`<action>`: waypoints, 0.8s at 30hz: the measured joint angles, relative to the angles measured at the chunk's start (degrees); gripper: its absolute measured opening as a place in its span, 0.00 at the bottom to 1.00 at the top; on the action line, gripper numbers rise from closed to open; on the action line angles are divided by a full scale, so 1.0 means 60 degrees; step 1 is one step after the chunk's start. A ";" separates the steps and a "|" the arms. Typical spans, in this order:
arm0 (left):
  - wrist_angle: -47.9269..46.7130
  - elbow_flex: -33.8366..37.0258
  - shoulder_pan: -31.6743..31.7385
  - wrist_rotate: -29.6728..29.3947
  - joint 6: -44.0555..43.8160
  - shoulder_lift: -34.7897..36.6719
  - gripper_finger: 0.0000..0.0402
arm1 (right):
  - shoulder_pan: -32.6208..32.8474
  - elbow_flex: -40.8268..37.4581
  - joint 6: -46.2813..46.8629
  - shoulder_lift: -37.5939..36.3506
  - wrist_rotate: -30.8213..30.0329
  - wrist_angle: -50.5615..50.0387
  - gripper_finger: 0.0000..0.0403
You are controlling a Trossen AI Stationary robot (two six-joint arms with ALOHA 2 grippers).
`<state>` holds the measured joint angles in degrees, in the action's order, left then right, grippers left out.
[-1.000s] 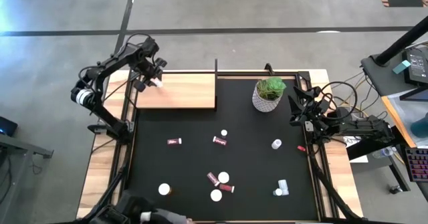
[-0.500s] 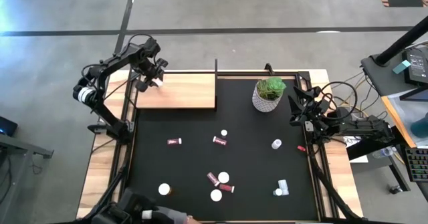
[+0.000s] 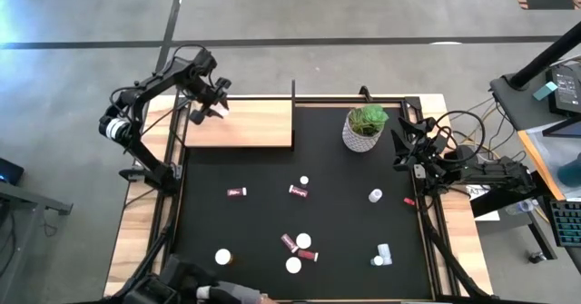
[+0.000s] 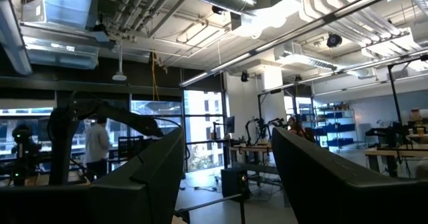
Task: Pick and place medicine bottles onto shelf by color
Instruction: Put the top white pill bottle on the shelf
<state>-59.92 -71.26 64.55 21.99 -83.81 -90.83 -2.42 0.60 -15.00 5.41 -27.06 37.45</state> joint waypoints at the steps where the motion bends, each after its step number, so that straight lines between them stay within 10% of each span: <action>1: 0.0008 -0.0004 -0.0006 0.0107 -0.0021 0.0000 0.37 | 0.0000 0.0000 0.0000 0.0000 0.0001 0.0000 0.53; 24: 0.0416 0.0841 -0.0310 0.1404 -0.0485 0.0015 0.37 | 0.0000 -0.0002 0.0000 0.0000 -0.0001 0.0000 0.53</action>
<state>-57.43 -66.22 62.70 30.42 -86.72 -90.74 -2.42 0.59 -15.00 5.41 -27.06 37.45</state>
